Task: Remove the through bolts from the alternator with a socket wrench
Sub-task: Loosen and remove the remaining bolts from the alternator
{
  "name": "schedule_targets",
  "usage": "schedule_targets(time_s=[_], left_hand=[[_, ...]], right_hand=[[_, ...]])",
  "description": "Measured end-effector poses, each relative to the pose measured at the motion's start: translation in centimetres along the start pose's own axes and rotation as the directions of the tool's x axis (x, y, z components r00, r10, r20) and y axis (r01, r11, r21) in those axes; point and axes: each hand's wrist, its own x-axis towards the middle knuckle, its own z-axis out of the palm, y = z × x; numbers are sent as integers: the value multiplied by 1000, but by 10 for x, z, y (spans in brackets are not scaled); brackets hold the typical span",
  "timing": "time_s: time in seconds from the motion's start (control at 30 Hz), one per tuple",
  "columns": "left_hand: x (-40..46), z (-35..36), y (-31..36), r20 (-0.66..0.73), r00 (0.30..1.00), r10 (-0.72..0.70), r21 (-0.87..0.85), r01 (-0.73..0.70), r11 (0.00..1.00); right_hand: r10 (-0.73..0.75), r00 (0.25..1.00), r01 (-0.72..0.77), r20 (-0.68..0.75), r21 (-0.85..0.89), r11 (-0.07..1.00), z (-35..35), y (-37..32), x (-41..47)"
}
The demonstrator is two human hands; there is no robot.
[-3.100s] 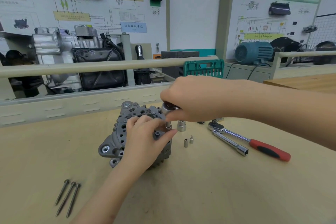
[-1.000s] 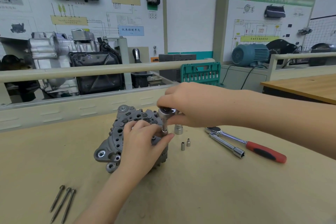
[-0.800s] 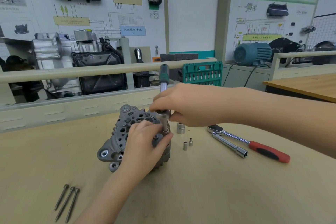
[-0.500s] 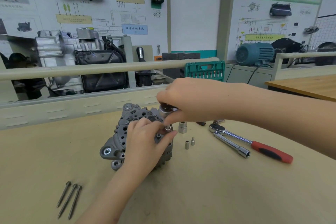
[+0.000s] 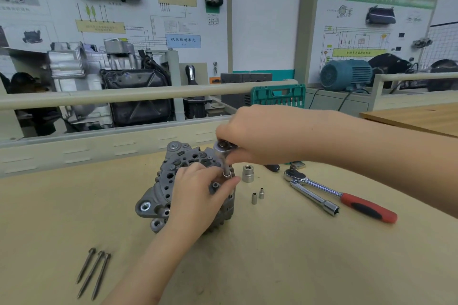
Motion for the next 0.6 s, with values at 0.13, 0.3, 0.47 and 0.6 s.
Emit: schedule_targets(time_s=[0.13,0.3,0.47,0.6], left_hand=[[0,-2,-3,42,999,21,-35,-20,999],[-2,-1,-1,1,1000,-7,14,7,1000],[0,2,8,-66,998,-5,100,11,995],[1,-1,4,-20,1000,3,21,-3,1000]], right_hand=[[-22,1000,21,0,65,998,0,-1,-3],[17,999,-16,27,-25,1000,1,-6,0],[51,998,-50,43,-9,999,-4,-6,-4],[60,997,-63,48,55,997,3,-7,-3]])
